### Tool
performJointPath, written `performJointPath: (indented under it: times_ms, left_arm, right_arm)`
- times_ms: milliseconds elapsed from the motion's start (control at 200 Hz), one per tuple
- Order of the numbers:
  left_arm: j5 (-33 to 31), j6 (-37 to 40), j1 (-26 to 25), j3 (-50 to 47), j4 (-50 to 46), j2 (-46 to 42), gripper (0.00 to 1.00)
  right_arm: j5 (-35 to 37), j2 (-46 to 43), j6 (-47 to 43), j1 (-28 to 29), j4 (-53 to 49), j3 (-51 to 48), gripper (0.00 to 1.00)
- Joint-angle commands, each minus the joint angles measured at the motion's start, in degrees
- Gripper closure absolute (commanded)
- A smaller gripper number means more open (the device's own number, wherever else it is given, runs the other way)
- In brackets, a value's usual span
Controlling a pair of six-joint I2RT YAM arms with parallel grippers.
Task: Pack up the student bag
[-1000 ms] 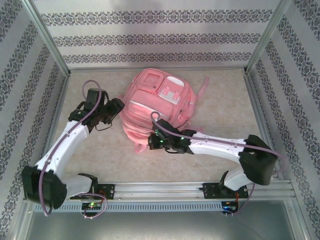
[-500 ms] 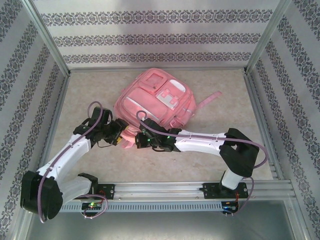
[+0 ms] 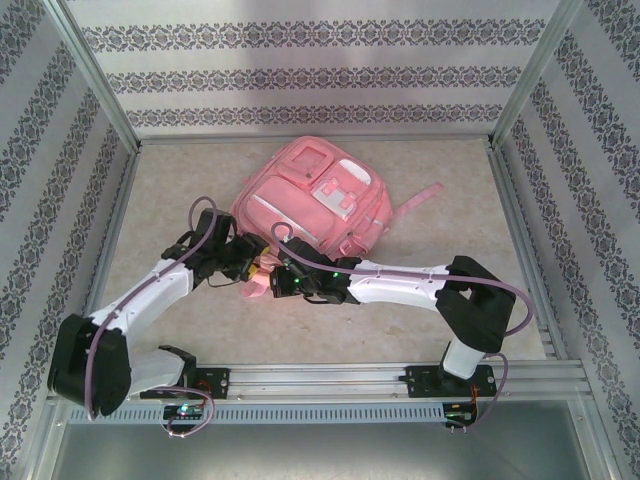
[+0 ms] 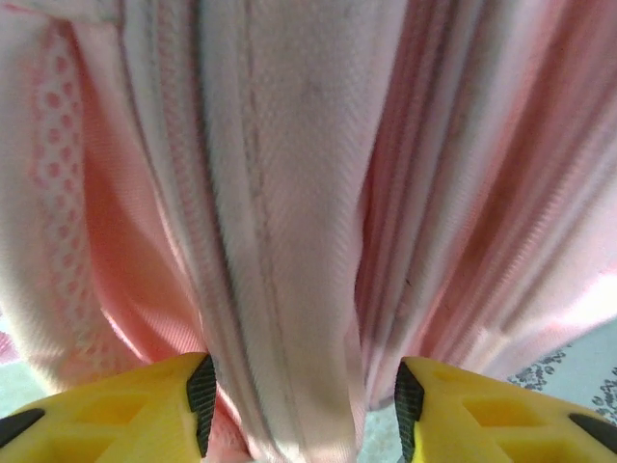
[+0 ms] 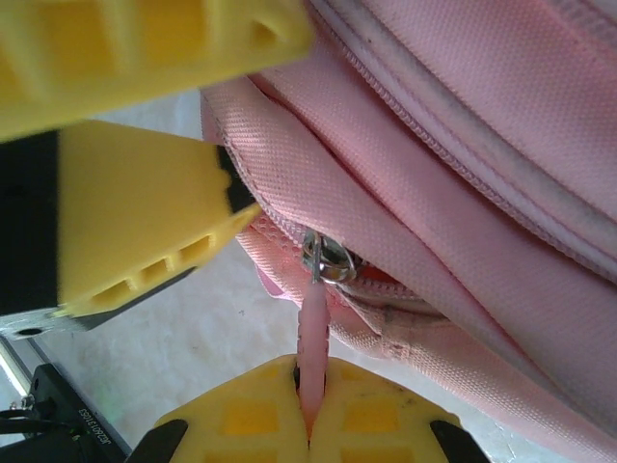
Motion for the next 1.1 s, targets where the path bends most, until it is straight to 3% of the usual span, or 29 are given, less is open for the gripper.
performJointPath:
  times_ms: [0, 230, 435, 1094]
  left_arm:
    - [1.2, -0.8, -0.9, 1.5, 3.5, 3.4, 0.54]
    - [0.3, -1.2, -1.2, 1.6, 4.8, 4.6, 0.82]
    - [-0.7, -0.4, -1.1, 4.7, 1.8, 3.4, 0.98]
    - [-2.3, 1.0, 0.1, 5.8, -3.5, -1.8, 0.99]
  right_arm:
    - [0.1, -0.1, -0.5, 0.8, 3.2, 1.0, 1.0]
    - [1.8, -0.5, -1.6, 0.8, 2.0, 0.3, 1.0]
    - [4.8, -1.9, -2.2, 0.8, 0.1, -2.0, 1.0]
    - [8.7, -11.3, -1.0, -4.1, 3.0, -16.5, 1.0]
